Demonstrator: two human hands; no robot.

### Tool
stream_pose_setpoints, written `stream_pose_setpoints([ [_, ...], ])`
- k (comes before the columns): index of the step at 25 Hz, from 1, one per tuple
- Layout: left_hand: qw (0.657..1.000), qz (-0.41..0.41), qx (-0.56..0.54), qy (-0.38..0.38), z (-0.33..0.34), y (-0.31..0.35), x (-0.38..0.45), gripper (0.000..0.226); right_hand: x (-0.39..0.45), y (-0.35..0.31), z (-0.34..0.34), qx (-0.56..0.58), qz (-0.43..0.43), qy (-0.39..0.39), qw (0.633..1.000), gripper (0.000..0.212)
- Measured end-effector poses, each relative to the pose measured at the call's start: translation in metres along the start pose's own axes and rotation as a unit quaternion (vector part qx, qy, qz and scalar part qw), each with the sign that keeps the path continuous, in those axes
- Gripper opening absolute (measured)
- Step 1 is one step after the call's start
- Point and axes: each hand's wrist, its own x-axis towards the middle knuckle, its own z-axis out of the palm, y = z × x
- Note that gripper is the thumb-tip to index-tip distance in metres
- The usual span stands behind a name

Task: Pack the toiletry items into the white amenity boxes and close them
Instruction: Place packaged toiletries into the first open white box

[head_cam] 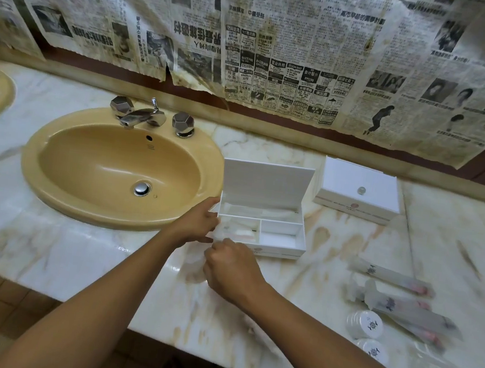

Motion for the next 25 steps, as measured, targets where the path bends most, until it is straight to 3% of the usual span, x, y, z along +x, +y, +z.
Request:
stream_pose_setpoints([
  [6,0.999,-0.026,0.010,0.019,-0.006,0.007,0.006,0.043,0.018,0.017,-0.034,0.021,0.027,0.108,0.994,0.019],
  [15,0.999,-0.021,-0.008,0.046,-0.001,0.015,0.007,0.041,0.025,0.043,-0.045,0.004,0.089,0.091,0.992,0.022],
  [25,0.999,-0.032,0.005,0.018,-0.003,0.020,0.002,0.049,0.024,0.053,-0.040,0.033,0.111,0.111,0.987,0.015],
])
